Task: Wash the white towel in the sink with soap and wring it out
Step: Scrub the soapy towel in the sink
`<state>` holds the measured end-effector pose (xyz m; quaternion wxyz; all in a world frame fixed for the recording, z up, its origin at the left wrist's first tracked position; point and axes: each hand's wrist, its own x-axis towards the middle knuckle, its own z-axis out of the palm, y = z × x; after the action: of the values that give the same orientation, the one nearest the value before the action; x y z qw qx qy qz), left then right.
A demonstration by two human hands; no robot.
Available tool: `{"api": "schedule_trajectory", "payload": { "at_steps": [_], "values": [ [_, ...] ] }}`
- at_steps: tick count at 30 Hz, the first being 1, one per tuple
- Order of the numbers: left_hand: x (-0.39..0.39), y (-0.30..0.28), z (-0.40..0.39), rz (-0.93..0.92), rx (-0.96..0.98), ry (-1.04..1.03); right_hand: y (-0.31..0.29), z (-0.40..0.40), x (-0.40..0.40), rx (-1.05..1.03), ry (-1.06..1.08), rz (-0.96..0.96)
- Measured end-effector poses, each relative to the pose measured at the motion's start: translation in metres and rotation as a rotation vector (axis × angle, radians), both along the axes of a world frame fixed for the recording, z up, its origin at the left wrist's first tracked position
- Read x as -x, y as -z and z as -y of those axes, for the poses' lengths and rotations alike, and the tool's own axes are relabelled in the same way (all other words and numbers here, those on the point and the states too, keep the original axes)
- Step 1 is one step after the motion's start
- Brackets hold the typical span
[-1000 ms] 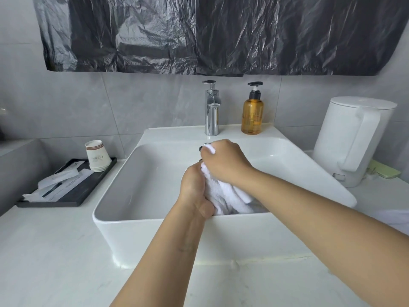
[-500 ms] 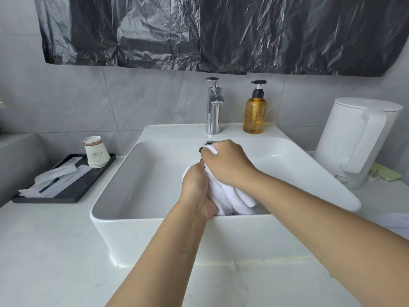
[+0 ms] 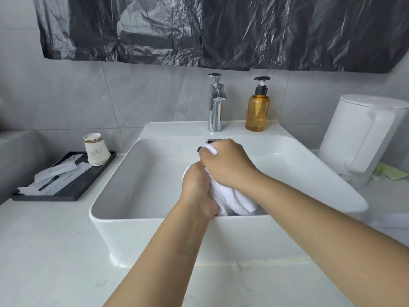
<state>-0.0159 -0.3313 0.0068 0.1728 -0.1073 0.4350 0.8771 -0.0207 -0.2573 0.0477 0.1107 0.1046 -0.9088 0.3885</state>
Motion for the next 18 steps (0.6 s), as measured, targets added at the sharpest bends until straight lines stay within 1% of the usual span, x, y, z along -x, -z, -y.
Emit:
{"api": "schedule_trajectory", "payload": {
  "at_steps": [2, 4, 6, 9, 12, 14, 16, 18],
  "values": [
    [0.000, -0.001, -0.002, 0.003, -0.016, 0.018, 0.002, -0.004, 0.013, 0.056, 0.026, 0.009],
    [0.003, 0.003, -0.002, -0.020, 0.014, -0.009, 0.004, -0.006, 0.022, 0.010, 0.029, 0.005],
    [0.005, 0.007, -0.001, -0.047, 0.064, -0.051, 0.001, -0.009, 0.028, -0.152, 0.046, -0.080],
    [0.002, 0.006, 0.000, -0.092, 0.128, -0.051, -0.016, -0.024, 0.038, -0.432, 0.116, -0.251],
    [-0.003, -0.001, 0.001, -0.070, 0.179, -0.046, -0.039, -0.051, 0.044, -0.597, 0.176, -0.296],
    [-0.004, -0.010, 0.008, -0.094, 0.328, -0.050, -0.051, -0.068, 0.043, -0.694, 0.208, -0.367],
    [-0.001, -0.020, 0.021, -0.178, 0.542, -0.049, -0.060, -0.084, 0.038, -0.779, 0.233, -0.455],
    [0.000, -0.033, 0.035, -0.249, 0.779, -0.081, -0.066, -0.100, 0.034, -0.834, 0.250, -0.494]
  ]
}}
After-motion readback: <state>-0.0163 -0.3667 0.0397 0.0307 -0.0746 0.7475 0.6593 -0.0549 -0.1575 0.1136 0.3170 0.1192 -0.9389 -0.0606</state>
